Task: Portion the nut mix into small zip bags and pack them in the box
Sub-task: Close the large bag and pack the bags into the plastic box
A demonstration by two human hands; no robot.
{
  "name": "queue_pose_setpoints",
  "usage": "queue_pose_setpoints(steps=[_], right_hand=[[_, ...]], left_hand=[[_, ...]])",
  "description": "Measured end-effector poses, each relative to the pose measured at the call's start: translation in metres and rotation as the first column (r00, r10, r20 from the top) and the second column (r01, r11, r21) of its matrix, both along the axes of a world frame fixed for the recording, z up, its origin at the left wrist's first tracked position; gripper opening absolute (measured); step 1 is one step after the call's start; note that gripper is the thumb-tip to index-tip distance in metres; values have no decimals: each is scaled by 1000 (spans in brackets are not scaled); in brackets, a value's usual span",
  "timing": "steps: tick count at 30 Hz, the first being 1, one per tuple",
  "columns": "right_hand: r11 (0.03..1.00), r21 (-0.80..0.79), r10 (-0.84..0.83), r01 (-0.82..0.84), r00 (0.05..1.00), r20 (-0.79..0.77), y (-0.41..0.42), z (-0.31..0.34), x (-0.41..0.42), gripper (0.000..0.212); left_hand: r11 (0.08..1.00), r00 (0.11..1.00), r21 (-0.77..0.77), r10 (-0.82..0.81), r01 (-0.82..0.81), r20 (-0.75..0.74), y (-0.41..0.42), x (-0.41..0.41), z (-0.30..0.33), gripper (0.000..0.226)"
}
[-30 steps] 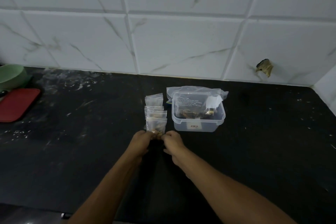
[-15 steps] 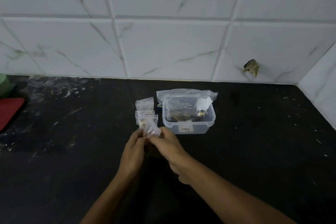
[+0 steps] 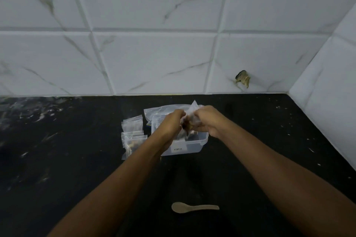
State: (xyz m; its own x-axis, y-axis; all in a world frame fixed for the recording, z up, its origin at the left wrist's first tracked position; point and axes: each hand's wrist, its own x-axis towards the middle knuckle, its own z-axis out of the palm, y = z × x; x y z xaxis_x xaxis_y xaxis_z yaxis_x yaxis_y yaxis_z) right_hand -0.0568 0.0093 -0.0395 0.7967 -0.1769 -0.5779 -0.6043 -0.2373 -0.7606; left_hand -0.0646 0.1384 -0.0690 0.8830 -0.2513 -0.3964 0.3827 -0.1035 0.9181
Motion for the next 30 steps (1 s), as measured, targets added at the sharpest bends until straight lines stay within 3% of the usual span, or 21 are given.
queue_pose_setpoints(steps=[6,14,21,24,26,28,30], right_hand=[[988,-91,107,-123,981,-161,-5,-34,15,27],[961,-153,199,-232,959,-202,-4,-46,25,22],[983,-129,113,-133,982,-154,-8,-50,26,22],[954,-249,132,-165,981,-144,-5,-42,18,15],[879,-418,204,-229,973,-105,-3,-29,6,12],[814,-539,271,-216,962,24,-1,-20,-9,21],[837,-529,283,-143,939,194,8,-12,-28,35]], left_hand=[[1000,983,9,-22,24,-184,-12,27,-24,45],[997,954,-5,-75,77,-291,-22,38,-40,52],[994,949,30,-90,104,-302,-28,33,-29,49],[989,957,76,-103,128,-271,-27,28,-23,48],[979,979,153,-105,132,-175,-19,21,-17,44],[969,994,222,-108,109,-21,-4,12,-11,33],[971,993,235,-76,53,89,19,0,-10,31]])
